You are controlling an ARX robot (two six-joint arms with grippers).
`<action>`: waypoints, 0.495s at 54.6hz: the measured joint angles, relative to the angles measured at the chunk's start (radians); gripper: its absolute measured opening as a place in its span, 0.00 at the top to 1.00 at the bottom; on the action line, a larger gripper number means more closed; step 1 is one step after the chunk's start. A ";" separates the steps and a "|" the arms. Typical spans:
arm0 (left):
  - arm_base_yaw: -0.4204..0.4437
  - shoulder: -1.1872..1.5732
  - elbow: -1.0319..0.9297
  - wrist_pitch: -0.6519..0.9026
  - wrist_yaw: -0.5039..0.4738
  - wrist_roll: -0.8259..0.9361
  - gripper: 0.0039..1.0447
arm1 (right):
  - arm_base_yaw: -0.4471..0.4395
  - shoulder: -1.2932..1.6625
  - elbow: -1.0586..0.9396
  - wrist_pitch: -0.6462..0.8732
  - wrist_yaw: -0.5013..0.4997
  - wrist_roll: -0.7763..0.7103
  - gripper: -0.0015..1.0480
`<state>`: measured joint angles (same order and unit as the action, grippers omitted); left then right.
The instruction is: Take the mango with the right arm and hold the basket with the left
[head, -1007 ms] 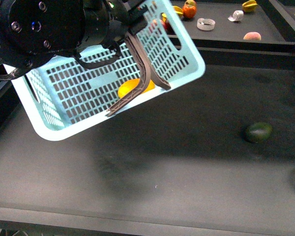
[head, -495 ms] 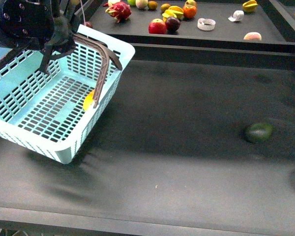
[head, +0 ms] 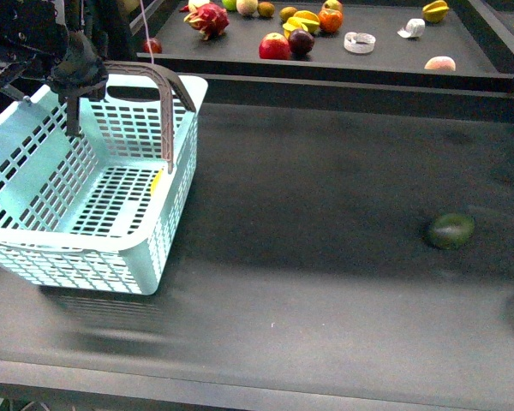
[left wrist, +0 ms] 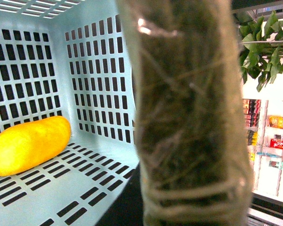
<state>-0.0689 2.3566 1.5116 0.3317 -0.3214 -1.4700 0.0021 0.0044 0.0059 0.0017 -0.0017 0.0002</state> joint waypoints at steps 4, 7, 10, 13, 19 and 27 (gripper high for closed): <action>0.003 0.000 0.013 -0.011 0.003 -0.003 0.74 | 0.000 0.000 0.000 0.000 0.000 0.000 0.08; 0.004 0.000 0.015 -0.020 0.002 -0.005 0.66 | 0.000 0.000 0.000 0.000 0.000 0.000 0.08; 0.006 -0.001 0.015 -0.024 0.001 -0.005 0.57 | 0.000 0.000 0.000 0.000 0.000 0.000 0.08; 0.008 -0.003 0.007 -0.021 0.001 -0.006 0.46 | 0.000 0.000 0.000 0.000 0.000 0.000 0.08; 0.014 -0.020 -0.033 -0.011 0.001 -0.005 0.26 | 0.000 0.000 0.000 0.000 0.000 0.000 0.08; 0.024 -0.061 -0.104 0.016 0.002 0.006 0.06 | 0.000 0.000 0.000 0.000 0.000 0.000 0.08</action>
<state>-0.0448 2.2959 1.4078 0.3481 -0.3191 -1.4635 0.0021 0.0044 0.0059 0.0017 -0.0017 0.0006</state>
